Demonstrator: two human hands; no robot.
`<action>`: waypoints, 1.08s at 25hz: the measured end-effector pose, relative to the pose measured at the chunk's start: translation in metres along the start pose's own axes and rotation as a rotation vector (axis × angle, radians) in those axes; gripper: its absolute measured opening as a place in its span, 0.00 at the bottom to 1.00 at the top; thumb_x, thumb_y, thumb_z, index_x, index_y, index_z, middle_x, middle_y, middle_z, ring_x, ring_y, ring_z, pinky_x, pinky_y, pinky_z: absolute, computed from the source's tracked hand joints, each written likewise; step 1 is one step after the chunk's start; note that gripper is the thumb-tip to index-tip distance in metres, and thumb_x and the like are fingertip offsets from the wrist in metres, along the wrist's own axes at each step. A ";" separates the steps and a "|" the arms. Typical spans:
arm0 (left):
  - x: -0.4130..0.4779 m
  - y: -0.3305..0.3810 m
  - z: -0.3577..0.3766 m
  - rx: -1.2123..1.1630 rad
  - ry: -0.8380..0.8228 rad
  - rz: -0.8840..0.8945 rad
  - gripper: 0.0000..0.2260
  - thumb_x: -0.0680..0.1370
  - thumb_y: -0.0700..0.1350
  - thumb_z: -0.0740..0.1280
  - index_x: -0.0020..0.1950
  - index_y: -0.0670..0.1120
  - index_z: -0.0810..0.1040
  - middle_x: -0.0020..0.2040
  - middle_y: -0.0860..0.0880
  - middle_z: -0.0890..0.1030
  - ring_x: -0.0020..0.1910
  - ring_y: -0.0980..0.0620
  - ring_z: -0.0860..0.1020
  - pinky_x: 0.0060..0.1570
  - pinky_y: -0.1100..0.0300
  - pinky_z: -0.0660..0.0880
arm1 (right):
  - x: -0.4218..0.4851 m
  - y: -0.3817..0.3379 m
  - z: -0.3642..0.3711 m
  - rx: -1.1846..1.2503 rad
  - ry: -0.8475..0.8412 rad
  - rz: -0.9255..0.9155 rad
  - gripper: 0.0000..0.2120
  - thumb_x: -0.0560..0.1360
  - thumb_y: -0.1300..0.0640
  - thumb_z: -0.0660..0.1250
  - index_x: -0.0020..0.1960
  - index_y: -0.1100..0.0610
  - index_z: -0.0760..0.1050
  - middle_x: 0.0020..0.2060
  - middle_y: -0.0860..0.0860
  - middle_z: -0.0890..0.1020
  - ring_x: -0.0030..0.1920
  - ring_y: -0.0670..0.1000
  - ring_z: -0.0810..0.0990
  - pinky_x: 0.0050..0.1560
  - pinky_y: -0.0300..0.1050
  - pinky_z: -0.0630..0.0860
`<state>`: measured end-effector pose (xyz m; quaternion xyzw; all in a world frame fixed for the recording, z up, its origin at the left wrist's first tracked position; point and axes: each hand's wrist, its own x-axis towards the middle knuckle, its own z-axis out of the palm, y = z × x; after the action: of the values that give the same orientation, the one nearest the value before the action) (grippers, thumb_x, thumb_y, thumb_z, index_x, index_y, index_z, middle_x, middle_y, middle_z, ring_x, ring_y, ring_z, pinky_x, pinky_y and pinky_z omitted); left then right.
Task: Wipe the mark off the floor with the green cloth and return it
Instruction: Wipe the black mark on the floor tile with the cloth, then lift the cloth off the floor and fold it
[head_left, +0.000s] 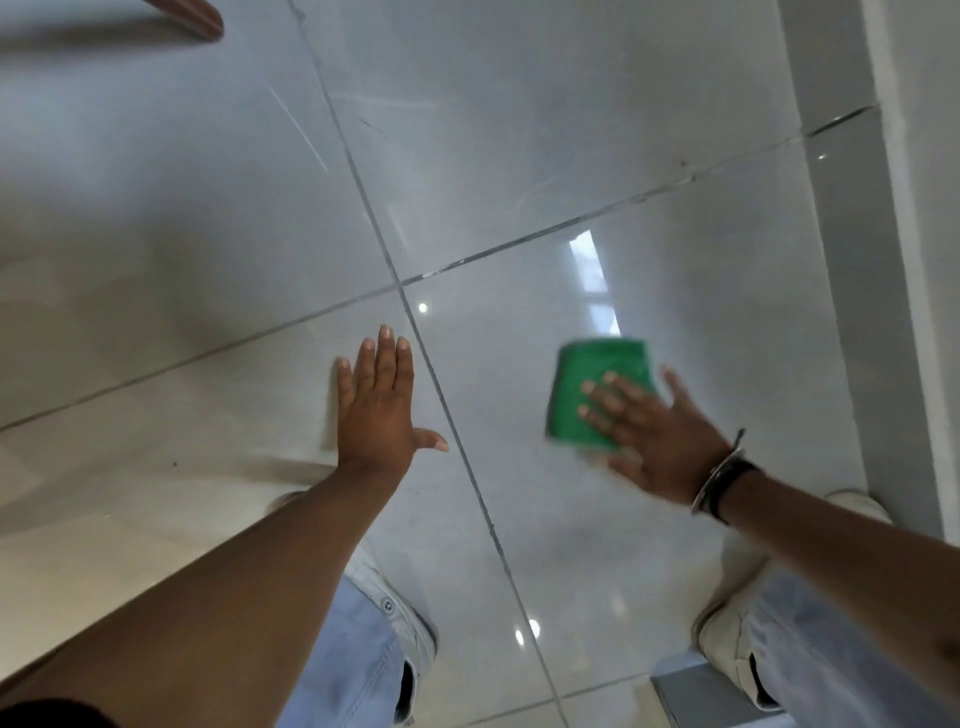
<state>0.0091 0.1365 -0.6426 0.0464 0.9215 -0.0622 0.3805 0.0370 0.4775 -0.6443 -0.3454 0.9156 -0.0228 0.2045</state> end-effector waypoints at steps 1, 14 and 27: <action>0.000 -0.002 0.001 0.003 0.007 0.005 0.61 0.62 0.75 0.63 0.78 0.42 0.37 0.80 0.41 0.39 0.79 0.41 0.40 0.75 0.41 0.39 | 0.017 0.009 -0.004 -0.001 0.013 0.206 0.30 0.76 0.38 0.52 0.75 0.48 0.60 0.74 0.53 0.68 0.75 0.57 0.65 0.70 0.68 0.50; -0.010 0.009 -0.068 0.101 -0.282 0.041 0.56 0.64 0.63 0.75 0.80 0.47 0.44 0.81 0.42 0.43 0.79 0.40 0.41 0.73 0.34 0.38 | 0.019 -0.006 -0.017 -0.140 -0.091 0.280 0.18 0.72 0.57 0.66 0.61 0.57 0.78 0.61 0.60 0.81 0.57 0.64 0.81 0.56 0.70 0.72; -0.338 -0.012 -0.376 -2.181 -0.521 -0.239 0.25 0.75 0.61 0.64 0.65 0.47 0.77 0.59 0.45 0.84 0.57 0.45 0.82 0.60 0.44 0.77 | -0.052 -0.156 -0.513 2.375 -0.055 0.905 0.17 0.71 0.62 0.59 0.58 0.61 0.75 0.45 0.57 0.84 0.46 0.57 0.83 0.50 0.53 0.80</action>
<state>-0.0147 0.1684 -0.1386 -0.4139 0.3745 0.7324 0.3898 -0.0305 0.3417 -0.1276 0.3914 0.3634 -0.7474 0.3952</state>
